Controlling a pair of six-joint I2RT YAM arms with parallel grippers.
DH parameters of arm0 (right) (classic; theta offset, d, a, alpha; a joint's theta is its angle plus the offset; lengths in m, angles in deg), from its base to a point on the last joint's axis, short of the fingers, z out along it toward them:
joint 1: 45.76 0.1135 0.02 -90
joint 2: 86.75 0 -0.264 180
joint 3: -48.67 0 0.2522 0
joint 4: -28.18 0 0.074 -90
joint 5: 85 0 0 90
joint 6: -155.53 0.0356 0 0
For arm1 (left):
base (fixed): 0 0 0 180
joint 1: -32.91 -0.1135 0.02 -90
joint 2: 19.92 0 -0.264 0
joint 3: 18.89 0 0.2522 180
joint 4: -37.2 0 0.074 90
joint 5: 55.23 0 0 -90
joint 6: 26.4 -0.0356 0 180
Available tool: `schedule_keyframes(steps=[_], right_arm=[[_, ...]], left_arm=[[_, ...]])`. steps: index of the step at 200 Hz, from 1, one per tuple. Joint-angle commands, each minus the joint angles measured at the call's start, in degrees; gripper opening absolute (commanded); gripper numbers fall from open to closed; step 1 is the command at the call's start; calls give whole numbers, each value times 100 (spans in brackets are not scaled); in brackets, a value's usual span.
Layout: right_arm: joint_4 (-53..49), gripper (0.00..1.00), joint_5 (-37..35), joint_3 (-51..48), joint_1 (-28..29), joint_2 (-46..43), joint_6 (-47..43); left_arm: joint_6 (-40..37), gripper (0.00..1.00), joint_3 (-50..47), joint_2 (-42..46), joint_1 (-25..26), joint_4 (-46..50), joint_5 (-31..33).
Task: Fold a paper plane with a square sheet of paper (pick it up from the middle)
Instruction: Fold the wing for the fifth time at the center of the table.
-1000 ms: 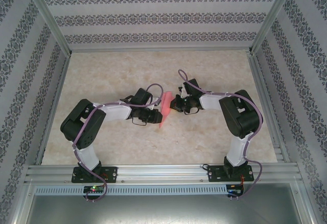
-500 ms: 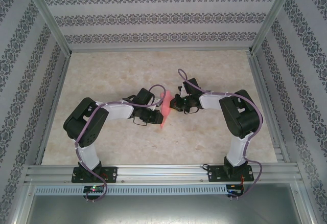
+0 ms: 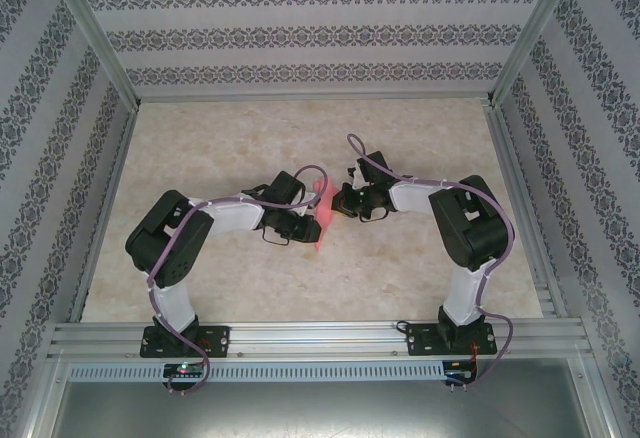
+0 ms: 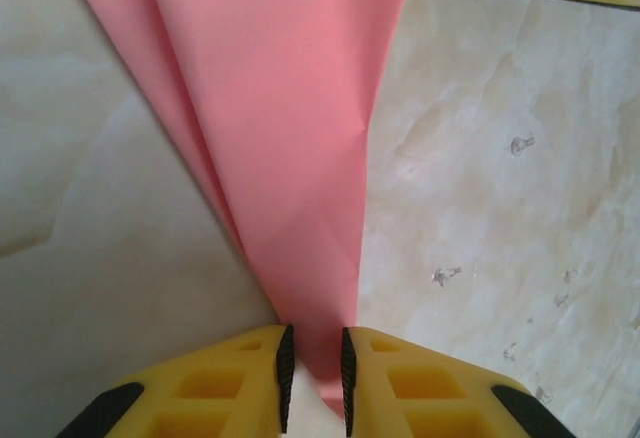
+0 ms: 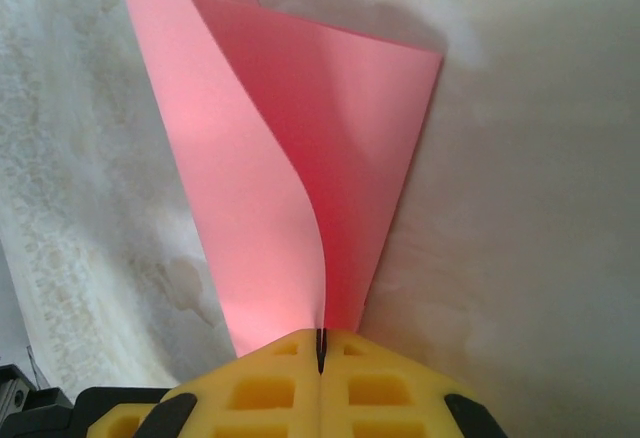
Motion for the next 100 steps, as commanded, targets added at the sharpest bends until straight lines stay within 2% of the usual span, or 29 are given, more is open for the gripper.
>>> schedule_keyframes(steps=[1,100], right_arm=[[-140,2,-149,101,76,-28,-152],[-115,2,-180,25,67,-58,-170]], left_arm=[[186,30,-64,316,95,96,298],[926,34,-257,550,655,441,1302]])
